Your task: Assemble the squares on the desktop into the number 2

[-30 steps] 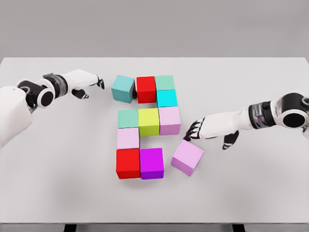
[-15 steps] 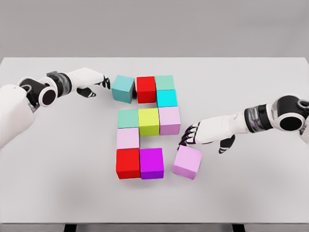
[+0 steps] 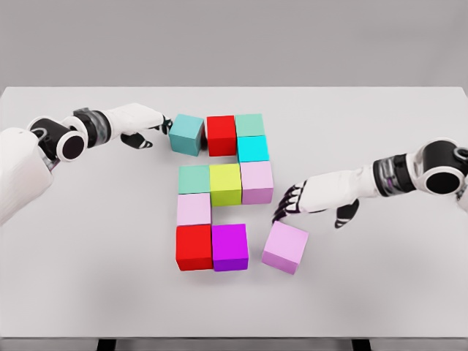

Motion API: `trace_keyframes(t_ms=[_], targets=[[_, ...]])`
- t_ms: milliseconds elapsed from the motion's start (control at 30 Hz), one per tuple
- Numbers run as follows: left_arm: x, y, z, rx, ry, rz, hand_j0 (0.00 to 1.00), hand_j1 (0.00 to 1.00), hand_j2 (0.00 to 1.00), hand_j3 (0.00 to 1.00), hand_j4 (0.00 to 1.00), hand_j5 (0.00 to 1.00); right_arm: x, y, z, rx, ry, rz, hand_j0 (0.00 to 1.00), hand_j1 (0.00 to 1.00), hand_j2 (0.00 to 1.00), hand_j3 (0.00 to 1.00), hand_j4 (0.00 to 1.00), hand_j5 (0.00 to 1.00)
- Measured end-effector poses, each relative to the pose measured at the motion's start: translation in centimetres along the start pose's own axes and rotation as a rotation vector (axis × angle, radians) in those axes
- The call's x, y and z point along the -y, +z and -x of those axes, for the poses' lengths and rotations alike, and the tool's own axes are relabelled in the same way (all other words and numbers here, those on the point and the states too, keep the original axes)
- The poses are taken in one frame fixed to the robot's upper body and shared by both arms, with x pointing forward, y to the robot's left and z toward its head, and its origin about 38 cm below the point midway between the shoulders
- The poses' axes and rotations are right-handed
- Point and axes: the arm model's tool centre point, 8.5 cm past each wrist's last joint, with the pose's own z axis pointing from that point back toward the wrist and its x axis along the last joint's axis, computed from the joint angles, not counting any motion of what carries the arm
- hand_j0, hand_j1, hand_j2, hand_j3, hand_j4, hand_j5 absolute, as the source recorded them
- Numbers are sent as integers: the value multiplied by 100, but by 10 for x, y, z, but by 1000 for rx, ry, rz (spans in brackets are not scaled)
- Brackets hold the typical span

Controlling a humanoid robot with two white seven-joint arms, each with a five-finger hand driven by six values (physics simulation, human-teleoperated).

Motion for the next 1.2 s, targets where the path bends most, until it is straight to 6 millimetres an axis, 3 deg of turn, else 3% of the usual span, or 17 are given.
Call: trace_keyframes(t_ms=[67,133,267,333,400,667,767,800,833,967,1033,1200], targets=[[0,0,-1,6,2,0,66,66,66,66,66,66,2,5,4,-18,2,0,100,100,100,100,100,100],[0,0,-1,11,5,0,66,66,66,66,66,66,3,11,9,-46,6,-4,91,91,91,91,91,91],[0,0,-2,17,11,3,66,66,66,66,66,66,1,26,14,-86,7,-13,54,54,54,54,54,54],[0,0,-2,18,16,4,66,66,66,66,66,66,-2,36,10,-91,18,-20,31,31,31,31,31,31],[0,0,-2,20,19,5,66,66,66,66,66,66,-4,45,2,-85,37,-26,15,15,15,15,15,15],[2,1,-7,47,44,39,66,66,66,66,66,66,-17,79,0,-137,37,-52,14,14,14,14,14,14],[3,1,-9,54,47,51,66,66,66,66,66,66,8,99,5,-183,93,-57,16,16,16,16,16,16],[2,2,-9,56,47,53,66,66,66,66,66,66,8,99,4,-181,100,-79,16,16,16,16,16,16],[3,2,-10,57,47,54,66,66,66,66,66,66,1,96,4,-171,92,-107,16,16,16,16,16,16],[2,2,-10,58,49,57,66,66,66,66,66,66,-60,58,-13,-57,-7,-218,15,15,15,15,15,15],[3,2,-10,58,49,58,66,66,66,66,66,66,-66,51,-16,-37,-19,-222,15,15,15,15,15,15],[1,5,-5,47,56,52,66,66,66,66,66,66,-56,38,-21,-2,-9,-200,14,14,14,14,14,14]])
